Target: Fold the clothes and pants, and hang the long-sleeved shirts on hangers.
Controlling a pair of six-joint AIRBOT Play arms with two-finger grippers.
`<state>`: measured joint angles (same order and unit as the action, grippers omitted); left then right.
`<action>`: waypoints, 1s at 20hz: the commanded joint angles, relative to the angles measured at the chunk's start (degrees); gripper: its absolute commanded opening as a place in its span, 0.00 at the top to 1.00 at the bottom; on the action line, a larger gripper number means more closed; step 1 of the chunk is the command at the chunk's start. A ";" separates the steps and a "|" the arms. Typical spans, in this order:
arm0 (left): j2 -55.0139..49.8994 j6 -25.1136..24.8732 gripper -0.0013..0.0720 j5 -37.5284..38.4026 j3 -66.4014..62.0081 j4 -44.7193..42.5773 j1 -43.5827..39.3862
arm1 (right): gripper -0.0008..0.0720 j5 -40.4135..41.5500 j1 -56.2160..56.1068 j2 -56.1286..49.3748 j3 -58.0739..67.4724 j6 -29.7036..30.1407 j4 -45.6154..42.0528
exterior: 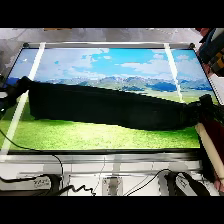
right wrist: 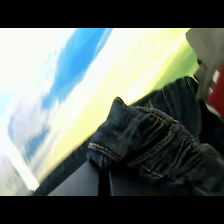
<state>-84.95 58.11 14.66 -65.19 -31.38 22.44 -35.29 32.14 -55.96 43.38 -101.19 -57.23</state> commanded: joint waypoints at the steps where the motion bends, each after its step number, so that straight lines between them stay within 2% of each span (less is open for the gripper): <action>1: -5.75 0.11 0.76 -5.31 -4.48 0.52 -4.00 | 0.94 9.92 -0.04 -9.31 0.52 -0.13 7.93; 2: -6.14 -0.74 0.46 -5.18 -5.97 -0.20 -4.26 | 0.93 9.88 -0.04 -10.25 1.16 0.44 7.85; 3: -6.14 -0.72 0.14 -5.33 -6.93 -1.46 -4.42 | 0.79 9.84 -0.04 -10.58 1.84 2.19 7.50; 4: -6.05 -0.70 0.02 -5.11 -7.85 -1.75 -4.42 | 0.48 9.66 -0.04 -10.54 2.38 5.03 7.43; 5: -5.73 -0.72 0.02 -3.91 -8.35 -1.79 -4.28 | 0.15 8.07 -0.04 -10.38 3.19 8.63 7.45; 6: -5.03 -0.72 0.02 -2.25 -8.41 -1.81 -4.02 | 0.07 5.49 -0.04 -10.27 4.22 11.34 7.45; 9: -2.38 -0.66 0.03 7.17 -8.41 -7.50 -2.01 | 0.07 -3.96 -0.04 -10.23 8.09 15.19 7.30; 10: -1.27 -0.20 0.06 12.33 -8.41 -9.70 -0.57 | 0.07 -6.25 -0.04 -10.23 9.25 15.41 7.21; 11: -0.28 1.16 0.19 17.55 -8.41 -12.76 1.25 | 0.07 -8.52 -0.04 -10.23 10.40 15.45 6.91; 12: 0.55 4.17 0.25 23.10 -8.41 -17.22 3.63 | 0.07 -10.43 -0.04 -10.23 11.30 16.31 6.56; 14: 1.33 11.04 0.25 34.69 -8.41 -26.40 9.07 | 0.07 -14.82 -0.04 -10.23 12.52 20.65 6.19; 15: 1.16 13.99 0.21 41.03 -8.41 -29.11 11.85 | 0.07 -16.68 -0.04 -10.23 12.66 22.23 6.19; 16: 0.66 17.94 0.01 46.69 -8.11 -30.12 14.49 | 0.07 -18.21 -0.04 -10.23 12.63 23.39 6.14; 18: -0.57 24.09 0.02 52.35 -5.77 -29.86 17.88 | 0.07 -19.34 -0.04 -10.23 12.63 24.85 6.16; 20: -1.46 26.82 0.02 51.71 -2.14 -28.65 18.32 | 0.07 -19.26 -0.04 -10.23 12.63 24.87 6.16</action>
<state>-85.49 77.45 58.54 -70.50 -58.15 37.69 -51.96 32.14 -66.15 55.66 -78.52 -51.09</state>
